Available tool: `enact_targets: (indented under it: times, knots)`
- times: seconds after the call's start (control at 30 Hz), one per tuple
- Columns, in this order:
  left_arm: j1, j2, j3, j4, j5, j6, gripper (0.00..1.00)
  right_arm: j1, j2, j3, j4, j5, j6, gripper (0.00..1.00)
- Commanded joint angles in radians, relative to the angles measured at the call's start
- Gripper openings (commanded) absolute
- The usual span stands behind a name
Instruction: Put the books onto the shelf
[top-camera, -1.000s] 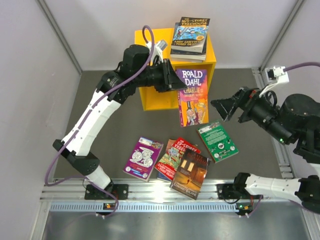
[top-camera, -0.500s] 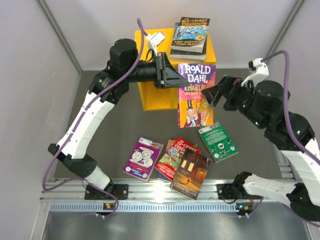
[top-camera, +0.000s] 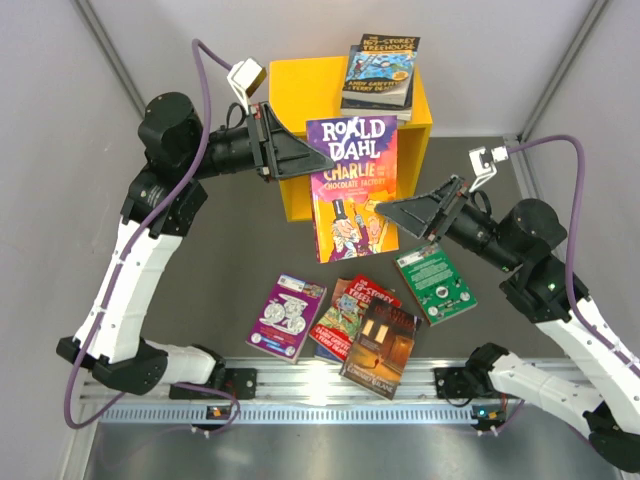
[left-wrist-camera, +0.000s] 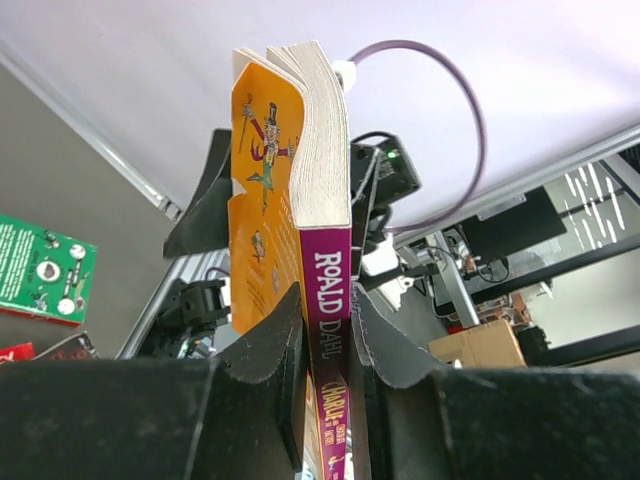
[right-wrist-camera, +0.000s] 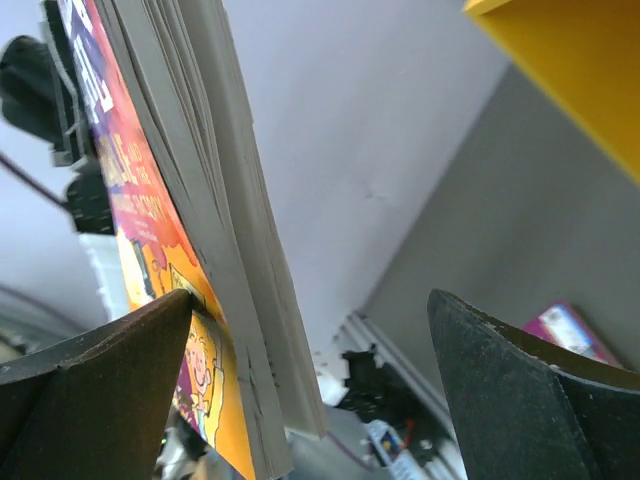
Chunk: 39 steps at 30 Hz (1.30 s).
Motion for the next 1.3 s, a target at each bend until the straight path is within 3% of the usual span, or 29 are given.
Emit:
enact_targets:
  times: [0.0,0.23,0.33,0.37,0.47,0.7,0.83,0.93,1.03,1.07,1.1,1.13,1.2,1.27]
  knots:
    - [0.003,-0.04,0.01,0.202,0.029,-0.084,0.0,-0.009,-0.009,-0.055,0.217,-0.159,0.127,1.0]
    - [0.008,-0.077,-0.016,0.205,0.023,-0.089,0.0,-0.008,-0.012,-0.101,0.315,-0.212,0.2,0.99]
    - [0.01,-0.092,-0.037,0.211,0.02,-0.089,0.0,-0.008,-0.013,-0.123,0.369,-0.248,0.231,0.76]
    - [0.011,-0.095,-0.042,0.216,0.018,-0.089,0.0,-0.008,-0.013,-0.132,0.384,-0.255,0.239,0.6]
    - [0.014,-0.102,-0.06,0.224,0.021,-0.086,0.0,-0.008,-0.024,-0.137,0.404,-0.268,0.249,0.42]
    - [0.029,-0.096,-0.157,0.268,0.057,-0.08,0.0,-0.006,-0.012,-0.171,0.541,-0.413,0.338,0.32]
    - [0.04,-0.071,-0.178,0.274,0.08,-0.06,0.0,-0.008,-0.01,-0.16,0.536,-0.444,0.328,0.14]
    - [0.046,-0.046,-0.175,0.257,0.09,-0.031,0.0,-0.008,-0.007,-0.137,0.5,-0.449,0.296,0.01]
    - [0.06,-0.023,-0.155,0.19,0.071,0.021,0.0,-0.009,0.011,-0.053,0.354,-0.42,0.195,0.0]
    - [0.074,-0.019,-0.142,0.156,0.06,0.041,0.02,-0.012,0.038,-0.016,0.237,-0.407,0.153,0.0]
    - [0.083,-0.007,-0.108,0.109,0.049,0.061,0.11,-0.017,0.055,0.027,0.151,-0.371,0.065,0.0]
    - [0.092,-0.002,-0.091,0.048,0.038,0.098,0.26,-0.031,0.072,0.114,0.089,-0.355,0.026,0.0]
    - [0.134,-0.006,-0.059,-0.047,0.022,0.141,0.67,-0.063,0.137,0.205,-0.045,-0.321,-0.061,0.0]
    - [0.189,-0.025,-0.066,-0.086,0.027,0.186,0.94,-0.13,0.208,0.329,-0.117,-0.326,-0.108,0.0]
